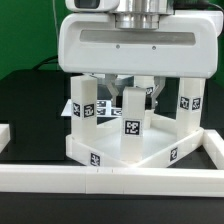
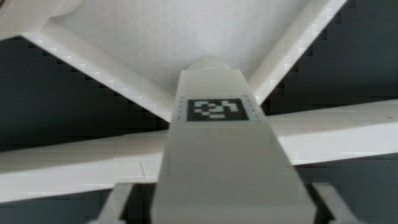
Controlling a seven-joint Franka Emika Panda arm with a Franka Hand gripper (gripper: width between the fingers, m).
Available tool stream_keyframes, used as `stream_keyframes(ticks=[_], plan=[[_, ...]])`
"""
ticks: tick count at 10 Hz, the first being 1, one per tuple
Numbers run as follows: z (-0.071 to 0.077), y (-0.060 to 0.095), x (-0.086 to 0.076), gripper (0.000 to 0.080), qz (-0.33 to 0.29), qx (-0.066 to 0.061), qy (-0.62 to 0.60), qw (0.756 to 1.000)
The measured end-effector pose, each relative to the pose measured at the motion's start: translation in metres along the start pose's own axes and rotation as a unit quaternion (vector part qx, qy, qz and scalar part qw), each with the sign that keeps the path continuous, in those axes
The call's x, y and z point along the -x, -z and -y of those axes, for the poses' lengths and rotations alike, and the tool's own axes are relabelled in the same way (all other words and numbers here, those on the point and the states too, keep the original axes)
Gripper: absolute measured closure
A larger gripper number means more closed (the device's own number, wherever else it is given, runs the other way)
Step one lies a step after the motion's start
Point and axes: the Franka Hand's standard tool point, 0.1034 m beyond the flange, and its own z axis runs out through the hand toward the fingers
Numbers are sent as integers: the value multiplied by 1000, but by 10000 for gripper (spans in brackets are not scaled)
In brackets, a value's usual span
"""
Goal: Assemble desk
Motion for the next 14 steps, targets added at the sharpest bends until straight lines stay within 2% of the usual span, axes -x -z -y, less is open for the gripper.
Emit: stream_keyframes(ticks=[2,7,9,12,14], plan=[[0,0,0,511,0,-1,-12,1000],[-1,0,1,511,0,-4,-196,981],[3,0,2,511,1,-5,-284,959],[3,0,2,511,4,-7,-413,911],[5,0,4,511,12,-12,-503,864]])
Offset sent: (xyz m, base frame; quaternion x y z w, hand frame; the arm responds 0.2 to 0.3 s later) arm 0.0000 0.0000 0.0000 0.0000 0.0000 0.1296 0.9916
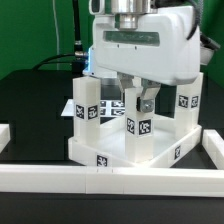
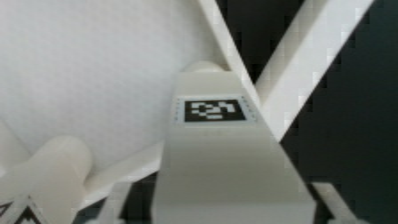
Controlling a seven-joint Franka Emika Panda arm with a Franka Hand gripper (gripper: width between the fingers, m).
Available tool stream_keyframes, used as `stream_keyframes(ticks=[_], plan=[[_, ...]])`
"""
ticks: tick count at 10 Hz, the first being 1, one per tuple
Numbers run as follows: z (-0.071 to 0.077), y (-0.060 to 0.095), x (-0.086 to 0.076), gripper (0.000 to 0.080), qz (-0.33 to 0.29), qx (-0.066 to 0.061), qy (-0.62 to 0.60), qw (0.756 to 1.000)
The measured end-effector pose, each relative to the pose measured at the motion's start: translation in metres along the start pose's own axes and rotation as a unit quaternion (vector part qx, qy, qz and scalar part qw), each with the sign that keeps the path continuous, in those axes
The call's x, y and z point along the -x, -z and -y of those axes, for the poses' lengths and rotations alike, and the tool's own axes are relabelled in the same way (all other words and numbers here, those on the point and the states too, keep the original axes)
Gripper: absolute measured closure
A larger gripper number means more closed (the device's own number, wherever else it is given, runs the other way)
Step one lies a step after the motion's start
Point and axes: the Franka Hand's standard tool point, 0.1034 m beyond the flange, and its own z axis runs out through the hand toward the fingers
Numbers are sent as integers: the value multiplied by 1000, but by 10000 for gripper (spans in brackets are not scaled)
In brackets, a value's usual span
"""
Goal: Assemble desk
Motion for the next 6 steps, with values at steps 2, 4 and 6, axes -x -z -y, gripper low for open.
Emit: stream_keyframes(ticks=[2,4,6], plan=[[0,0,1,511,4,2,-85,996],[0,0,2,510,8,3,-164,986],[1,0,4,510,8,4,-204,979]])
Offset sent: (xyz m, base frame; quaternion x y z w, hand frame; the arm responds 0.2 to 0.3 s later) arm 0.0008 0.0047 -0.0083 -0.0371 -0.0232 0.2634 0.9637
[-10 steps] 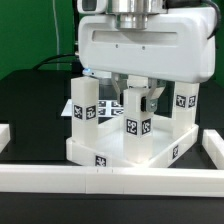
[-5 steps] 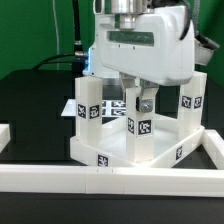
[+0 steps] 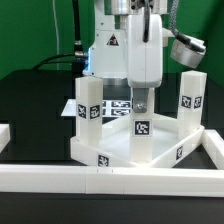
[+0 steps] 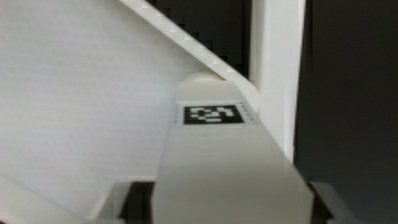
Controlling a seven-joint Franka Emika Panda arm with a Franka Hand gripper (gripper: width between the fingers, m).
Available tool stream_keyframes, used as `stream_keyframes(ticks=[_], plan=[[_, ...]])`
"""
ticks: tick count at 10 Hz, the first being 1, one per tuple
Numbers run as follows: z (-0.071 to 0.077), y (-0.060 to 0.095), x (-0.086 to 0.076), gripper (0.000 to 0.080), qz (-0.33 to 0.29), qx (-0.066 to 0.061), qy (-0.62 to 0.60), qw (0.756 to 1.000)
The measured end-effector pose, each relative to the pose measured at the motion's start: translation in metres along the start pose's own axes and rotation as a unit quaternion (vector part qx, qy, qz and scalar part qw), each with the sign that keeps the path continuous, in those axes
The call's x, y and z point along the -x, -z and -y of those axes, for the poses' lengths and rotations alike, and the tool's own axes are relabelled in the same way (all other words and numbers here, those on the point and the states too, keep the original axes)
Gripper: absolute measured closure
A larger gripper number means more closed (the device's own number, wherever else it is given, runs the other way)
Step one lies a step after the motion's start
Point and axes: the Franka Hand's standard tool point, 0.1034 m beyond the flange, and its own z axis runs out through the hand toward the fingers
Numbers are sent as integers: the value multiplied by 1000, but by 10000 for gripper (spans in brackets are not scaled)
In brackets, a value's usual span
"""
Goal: Assemble desk
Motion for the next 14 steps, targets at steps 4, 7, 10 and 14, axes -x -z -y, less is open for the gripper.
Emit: stream_keyframes(ticks=[4,7,10,14], plan=[[0,-1,0,217,-1,0,29,1000],[-2,-1,1,154,-2,6,149,989],[-1,-1,2,150,-3,7,275,961],[-1,-1,1,150,-2,7,433,901]])
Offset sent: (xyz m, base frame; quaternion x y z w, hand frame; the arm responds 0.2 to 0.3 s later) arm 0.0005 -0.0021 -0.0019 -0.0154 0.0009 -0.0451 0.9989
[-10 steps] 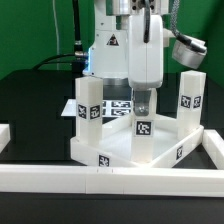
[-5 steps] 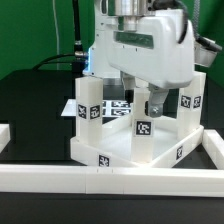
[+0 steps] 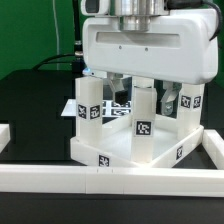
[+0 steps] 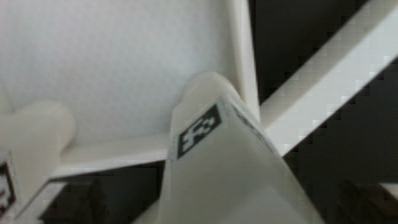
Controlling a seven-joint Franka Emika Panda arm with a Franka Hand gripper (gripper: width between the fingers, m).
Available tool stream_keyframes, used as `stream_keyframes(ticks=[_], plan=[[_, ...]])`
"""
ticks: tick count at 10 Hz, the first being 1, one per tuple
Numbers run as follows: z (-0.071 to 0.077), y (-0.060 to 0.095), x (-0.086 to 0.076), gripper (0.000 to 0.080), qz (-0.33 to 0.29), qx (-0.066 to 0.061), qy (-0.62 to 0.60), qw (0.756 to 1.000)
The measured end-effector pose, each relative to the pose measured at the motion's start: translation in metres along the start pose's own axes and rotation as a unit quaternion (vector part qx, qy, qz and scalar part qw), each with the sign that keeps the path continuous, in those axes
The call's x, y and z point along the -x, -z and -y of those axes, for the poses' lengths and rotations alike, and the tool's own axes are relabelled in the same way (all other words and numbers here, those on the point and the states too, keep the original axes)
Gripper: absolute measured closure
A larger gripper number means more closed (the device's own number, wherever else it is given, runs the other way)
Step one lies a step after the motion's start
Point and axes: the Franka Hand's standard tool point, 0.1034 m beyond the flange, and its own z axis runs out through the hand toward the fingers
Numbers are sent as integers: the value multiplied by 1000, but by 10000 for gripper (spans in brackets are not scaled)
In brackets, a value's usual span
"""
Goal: Assemble desk
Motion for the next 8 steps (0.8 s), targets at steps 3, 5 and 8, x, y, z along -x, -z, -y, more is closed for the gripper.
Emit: stream_keyframes(ticks=[3,5,8], plan=[[0,0,0,150,-1,2,111,994],[0,0,-1,150,-6,0,166,986],[-1,3,-4,150,-9,2,231,973]])
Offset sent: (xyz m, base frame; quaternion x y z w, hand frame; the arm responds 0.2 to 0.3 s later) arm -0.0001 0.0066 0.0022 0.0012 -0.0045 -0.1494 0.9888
